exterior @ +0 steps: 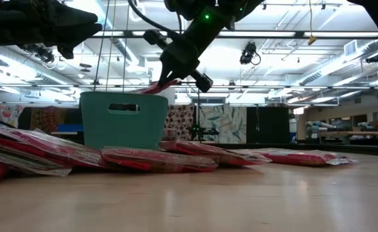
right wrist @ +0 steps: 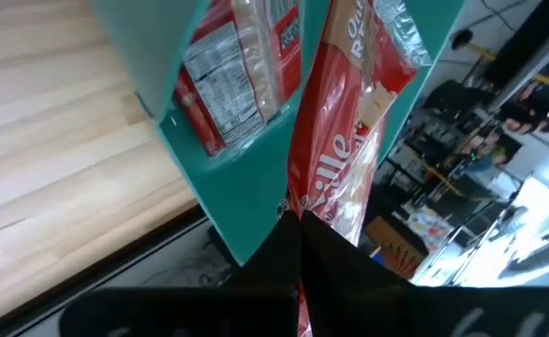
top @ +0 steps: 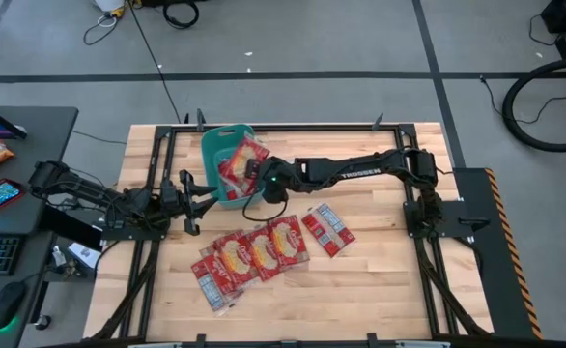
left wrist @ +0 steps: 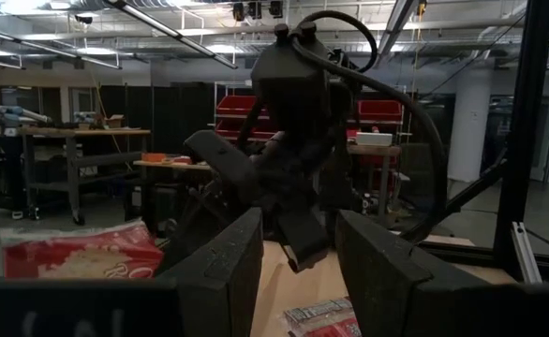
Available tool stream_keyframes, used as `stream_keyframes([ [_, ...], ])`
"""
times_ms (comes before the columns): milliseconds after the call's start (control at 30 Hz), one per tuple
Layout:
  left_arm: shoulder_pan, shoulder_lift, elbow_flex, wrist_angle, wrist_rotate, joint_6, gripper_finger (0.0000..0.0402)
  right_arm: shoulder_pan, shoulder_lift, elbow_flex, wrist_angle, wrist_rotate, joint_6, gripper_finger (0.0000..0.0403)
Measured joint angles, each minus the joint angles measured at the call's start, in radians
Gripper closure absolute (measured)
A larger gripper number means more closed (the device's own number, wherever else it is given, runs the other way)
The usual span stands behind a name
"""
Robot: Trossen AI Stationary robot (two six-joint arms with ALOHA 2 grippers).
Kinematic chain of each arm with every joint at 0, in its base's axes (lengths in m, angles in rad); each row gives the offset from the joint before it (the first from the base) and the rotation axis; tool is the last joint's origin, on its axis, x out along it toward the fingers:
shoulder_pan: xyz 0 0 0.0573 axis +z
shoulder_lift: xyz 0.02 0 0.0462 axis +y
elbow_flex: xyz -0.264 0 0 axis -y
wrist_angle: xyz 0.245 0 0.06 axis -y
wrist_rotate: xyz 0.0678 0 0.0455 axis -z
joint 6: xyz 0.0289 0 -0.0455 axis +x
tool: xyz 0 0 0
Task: Sort popcorn bags into baskets
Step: Put the red popcorn bag into the green bin
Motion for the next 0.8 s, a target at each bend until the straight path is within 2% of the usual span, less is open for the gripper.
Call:
stream_keyframes([
  [267, 0.000, 0.000, 0.000, 0.000, 0.000, -0.001, 0.0258, 0.000, 0.000, 0.000, 0.003, -0.004, -0.078, 0.0386],
  [567, 0.000, 0.000, 0.000, 0.001, 0.000, -0.003, 0.0258, -0.007, 0.014, 0.001, 0.039, -0.010, -0.073, 0.0331],
  [800, 0.000, 0.000, 0.000, 0.001, 0.000, -0.003, 0.0258, -0.007, 0.018, 0.001, 0.089, 0.070, 0.016, 0.0292],
])
